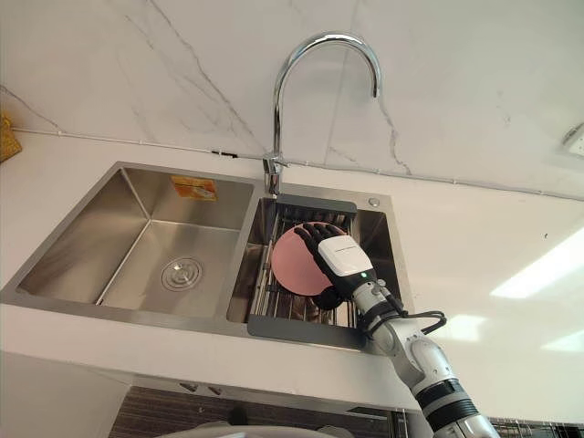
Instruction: Walk over to the sink, pick up the cup, carry it to the dishwasher, place the cup inside the dishwasher, then close the dishwasher door
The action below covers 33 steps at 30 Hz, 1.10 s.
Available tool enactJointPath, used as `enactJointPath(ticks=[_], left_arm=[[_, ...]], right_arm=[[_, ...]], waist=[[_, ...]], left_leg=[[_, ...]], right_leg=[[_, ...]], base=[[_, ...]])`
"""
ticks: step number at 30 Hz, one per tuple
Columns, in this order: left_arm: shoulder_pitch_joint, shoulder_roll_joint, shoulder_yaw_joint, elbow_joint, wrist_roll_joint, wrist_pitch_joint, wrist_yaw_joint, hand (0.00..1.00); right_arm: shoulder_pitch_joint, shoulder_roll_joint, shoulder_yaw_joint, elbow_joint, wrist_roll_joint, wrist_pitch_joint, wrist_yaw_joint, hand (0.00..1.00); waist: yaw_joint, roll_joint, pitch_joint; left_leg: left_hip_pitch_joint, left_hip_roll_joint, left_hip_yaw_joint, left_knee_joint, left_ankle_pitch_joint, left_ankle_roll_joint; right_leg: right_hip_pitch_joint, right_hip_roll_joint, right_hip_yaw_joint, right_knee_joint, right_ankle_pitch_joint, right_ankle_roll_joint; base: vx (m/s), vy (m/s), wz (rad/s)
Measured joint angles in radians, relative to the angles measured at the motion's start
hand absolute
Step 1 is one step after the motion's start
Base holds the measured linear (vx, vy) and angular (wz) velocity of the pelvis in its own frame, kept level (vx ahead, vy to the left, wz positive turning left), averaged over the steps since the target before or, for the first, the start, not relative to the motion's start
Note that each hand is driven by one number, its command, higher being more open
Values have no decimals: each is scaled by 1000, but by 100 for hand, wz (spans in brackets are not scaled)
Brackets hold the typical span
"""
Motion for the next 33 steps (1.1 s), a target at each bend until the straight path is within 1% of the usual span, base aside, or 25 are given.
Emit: enactJointPath(ticks=[5, 16, 22, 27, 29, 33], left_arm=[[2, 0, 0, -5, 13, -1, 0, 100], [3, -2, 1, -8, 19, -5, 0, 100], [3, -4, 3, -12, 19, -7, 0, 100], [2, -12, 3, -12, 18, -9, 0, 100], [1, -22, 7, -13, 19, -10, 0, 100], [1, -32, 11, -15, 19, -11, 0, 100]], right_arm=[[8, -1, -1, 0, 7, -5, -18, 100], [10, -9, -3, 0, 51, -9, -18, 100], [11, -14, -4, 0, 102, -4, -18, 100], [27, -13, -20, -2, 157, -5, -19, 100], [38, -12, -36, -4, 190, -6, -19, 100], [52, -11, -44, -34, 196, 3, -18, 100]], waist=[[-1, -1, 0], [-2, 1, 2], [-3, 3, 9], [-4, 12, 15], [-4, 20, 20], [-6, 31, 26]], left_leg=[[-2, 0, 0, 0, 0, 0], [-4, 0, 0, 0, 2, -1], [-4, 1, 0, 0, 2, -2], [-4, 0, 0, 0, 3, -3], [-4, 0, 0, 0, 3, -4], [-4, 1, 0, 0, 5, -5]], right_leg=[[0, 0, -1, 1, 0, 0], [-1, 0, -1, 3, 2, 3], [-1, 0, -1, 3, 3, 4], [-1, 0, -1, 3, 4, 6], [-1, 0, -1, 3, 4, 6], [-1, 1, -1, 4, 4, 6]], base=[[7, 2, 0], [0, 0, 0], [0, 0, 0], [0, 0, 0], [0, 0, 0], [0, 0, 0]])
